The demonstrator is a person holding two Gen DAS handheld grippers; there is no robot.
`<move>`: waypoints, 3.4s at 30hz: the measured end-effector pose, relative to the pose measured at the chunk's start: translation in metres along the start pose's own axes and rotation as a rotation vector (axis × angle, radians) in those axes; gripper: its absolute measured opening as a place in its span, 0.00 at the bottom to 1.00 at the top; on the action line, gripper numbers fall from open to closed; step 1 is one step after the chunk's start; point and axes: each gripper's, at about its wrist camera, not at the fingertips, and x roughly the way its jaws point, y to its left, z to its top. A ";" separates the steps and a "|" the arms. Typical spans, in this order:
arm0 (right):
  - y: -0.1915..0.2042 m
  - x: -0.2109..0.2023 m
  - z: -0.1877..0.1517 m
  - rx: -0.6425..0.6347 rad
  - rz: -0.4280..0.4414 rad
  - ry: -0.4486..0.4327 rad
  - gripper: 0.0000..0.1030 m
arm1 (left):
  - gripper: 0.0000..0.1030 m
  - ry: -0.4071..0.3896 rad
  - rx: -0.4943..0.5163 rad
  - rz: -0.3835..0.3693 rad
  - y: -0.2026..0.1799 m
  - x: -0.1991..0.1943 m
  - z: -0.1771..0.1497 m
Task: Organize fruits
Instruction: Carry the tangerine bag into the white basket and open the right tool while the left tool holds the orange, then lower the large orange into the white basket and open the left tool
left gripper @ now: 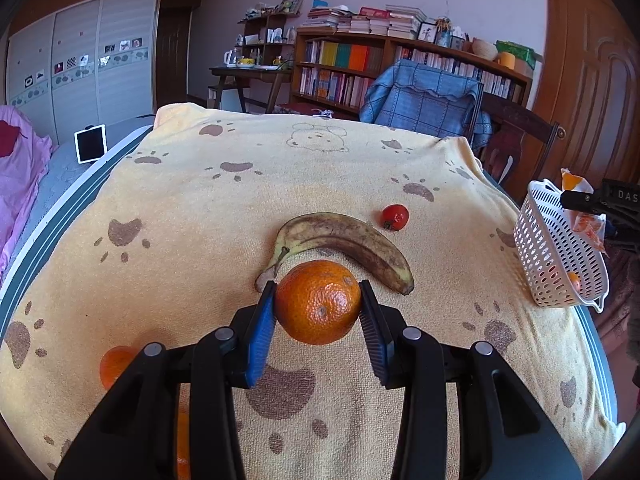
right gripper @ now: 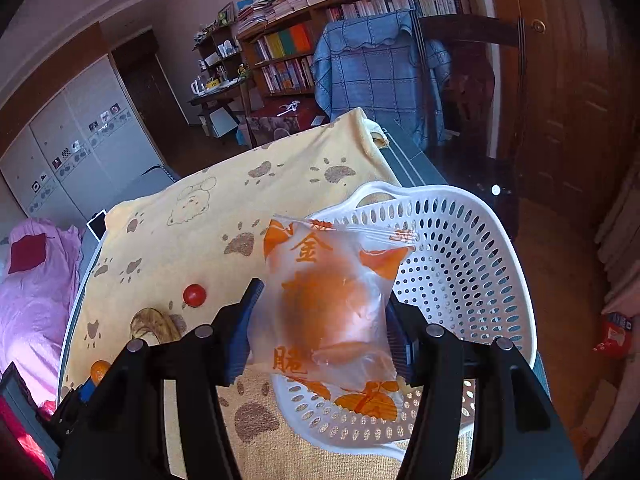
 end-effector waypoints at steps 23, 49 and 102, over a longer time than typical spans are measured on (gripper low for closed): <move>-0.016 0.003 0.009 0.088 0.014 0.027 0.58 | 0.40 0.007 0.009 -0.009 -0.001 0.003 -0.001; -0.065 -0.096 -0.157 0.222 -0.268 -0.326 0.75 | 0.40 -0.013 0.046 -0.014 -0.037 -0.017 0.025; -0.082 -0.097 -0.170 0.304 -0.185 -0.350 0.78 | 0.85 0.010 0.260 -0.184 -0.218 0.043 0.096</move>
